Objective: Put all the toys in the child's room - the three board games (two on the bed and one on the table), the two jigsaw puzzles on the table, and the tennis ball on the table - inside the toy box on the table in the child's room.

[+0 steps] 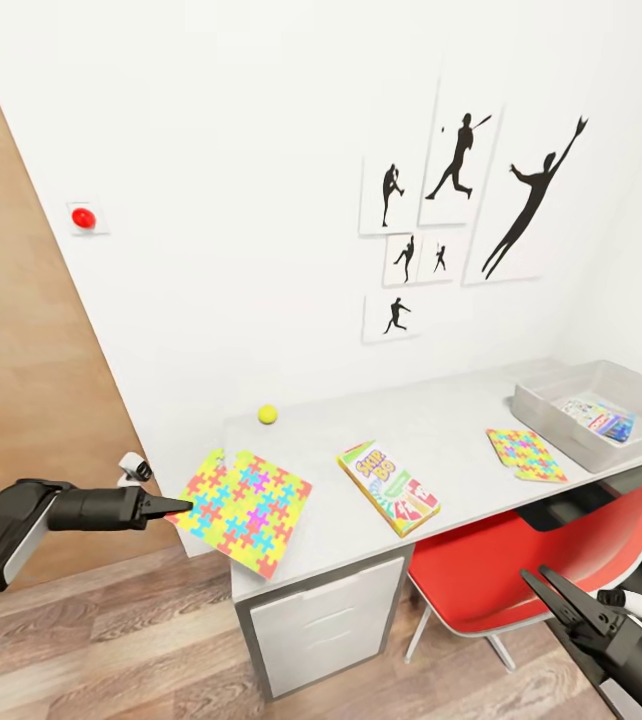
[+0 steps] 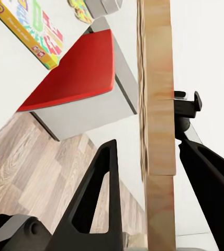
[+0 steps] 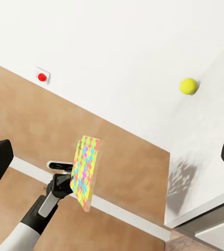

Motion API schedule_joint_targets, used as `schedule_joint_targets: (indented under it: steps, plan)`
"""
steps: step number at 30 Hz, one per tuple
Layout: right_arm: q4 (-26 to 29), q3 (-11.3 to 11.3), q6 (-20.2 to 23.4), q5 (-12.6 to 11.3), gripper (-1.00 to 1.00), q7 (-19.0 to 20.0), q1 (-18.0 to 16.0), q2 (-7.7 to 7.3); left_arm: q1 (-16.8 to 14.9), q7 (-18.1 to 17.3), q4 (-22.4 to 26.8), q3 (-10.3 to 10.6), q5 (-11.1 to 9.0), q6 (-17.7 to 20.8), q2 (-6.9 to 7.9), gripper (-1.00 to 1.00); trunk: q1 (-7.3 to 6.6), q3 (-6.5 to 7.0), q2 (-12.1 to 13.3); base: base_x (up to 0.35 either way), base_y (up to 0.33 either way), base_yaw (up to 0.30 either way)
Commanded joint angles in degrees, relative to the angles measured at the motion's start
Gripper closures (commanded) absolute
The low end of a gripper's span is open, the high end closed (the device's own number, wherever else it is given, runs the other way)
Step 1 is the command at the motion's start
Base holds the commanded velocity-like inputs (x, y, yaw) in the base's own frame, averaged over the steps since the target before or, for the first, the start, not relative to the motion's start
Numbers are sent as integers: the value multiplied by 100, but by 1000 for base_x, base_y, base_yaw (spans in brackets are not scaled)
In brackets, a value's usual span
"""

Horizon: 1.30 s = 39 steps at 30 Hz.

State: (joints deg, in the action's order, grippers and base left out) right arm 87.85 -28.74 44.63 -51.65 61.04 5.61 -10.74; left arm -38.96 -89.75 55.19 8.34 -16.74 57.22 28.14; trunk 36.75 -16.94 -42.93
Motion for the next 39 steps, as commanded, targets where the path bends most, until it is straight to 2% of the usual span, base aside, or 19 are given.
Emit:
schedule_joint_targets:
  steps: [1, 16, 39]
  plan:
    - [4, 1, 32, -29, -100, -4, 1, -1, -6, -25, -2, 19, -5, 60, 9, 100, -21, 14, 36, 0, 0, 0]
    - [4, 6, 36, -38, -100, 35, 1, 2, 3, -25, 5, 27, -6, 70, 33, 100, -350, 378, 638, 0, 0, 0]
    - [4, 21, 53, -35, -100, 29, 1, 2, 5, -25, 42, 29, -12, 69, 33, 100, -856, 836, 1560, -33, 0, -27]
